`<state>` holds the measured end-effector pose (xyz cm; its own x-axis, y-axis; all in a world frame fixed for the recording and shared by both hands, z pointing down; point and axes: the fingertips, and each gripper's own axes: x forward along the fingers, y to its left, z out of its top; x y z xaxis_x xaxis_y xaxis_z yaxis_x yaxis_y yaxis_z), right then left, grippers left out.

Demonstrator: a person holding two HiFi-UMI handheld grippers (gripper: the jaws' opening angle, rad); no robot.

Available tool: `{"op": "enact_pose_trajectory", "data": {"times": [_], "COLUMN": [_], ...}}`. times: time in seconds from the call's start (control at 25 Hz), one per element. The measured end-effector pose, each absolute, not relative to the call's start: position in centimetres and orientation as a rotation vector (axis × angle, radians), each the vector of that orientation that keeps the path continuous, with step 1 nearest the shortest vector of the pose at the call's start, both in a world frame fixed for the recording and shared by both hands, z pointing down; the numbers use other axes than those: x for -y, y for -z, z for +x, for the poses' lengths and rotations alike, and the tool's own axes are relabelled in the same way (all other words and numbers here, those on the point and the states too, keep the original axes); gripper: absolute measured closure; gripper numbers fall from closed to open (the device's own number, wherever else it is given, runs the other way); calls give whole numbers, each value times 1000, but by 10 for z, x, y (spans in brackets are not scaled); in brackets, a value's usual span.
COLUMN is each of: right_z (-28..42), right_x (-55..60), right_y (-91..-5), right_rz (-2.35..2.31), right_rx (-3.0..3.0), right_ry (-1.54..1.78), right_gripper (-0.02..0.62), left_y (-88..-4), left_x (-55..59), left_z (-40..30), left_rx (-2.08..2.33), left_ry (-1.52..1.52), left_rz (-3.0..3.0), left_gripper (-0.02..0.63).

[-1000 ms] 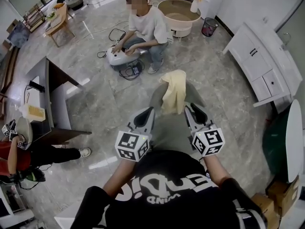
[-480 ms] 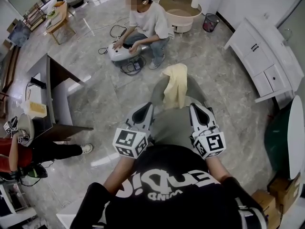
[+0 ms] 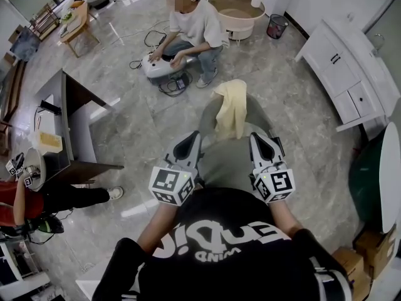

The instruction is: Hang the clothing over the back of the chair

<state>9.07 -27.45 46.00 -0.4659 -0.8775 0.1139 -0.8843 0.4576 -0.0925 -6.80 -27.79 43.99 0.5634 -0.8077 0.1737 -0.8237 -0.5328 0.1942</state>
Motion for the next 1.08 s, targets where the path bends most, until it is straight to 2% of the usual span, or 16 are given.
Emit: {"op": "enact_pose_trajectory", "data": {"times": [1.08], "right_z": [85], "right_x": [279], "right_y": [-466], "right_rz": [1570], "right_rx": [2631], "right_ry": [-265], "right_gripper": [580], "left_y": [-442], "left_x": [283], "left_z": [-76], "left_rx": [1407], "left_ry": [-104], "left_rz": [2506], "left_gripper": [591]}}
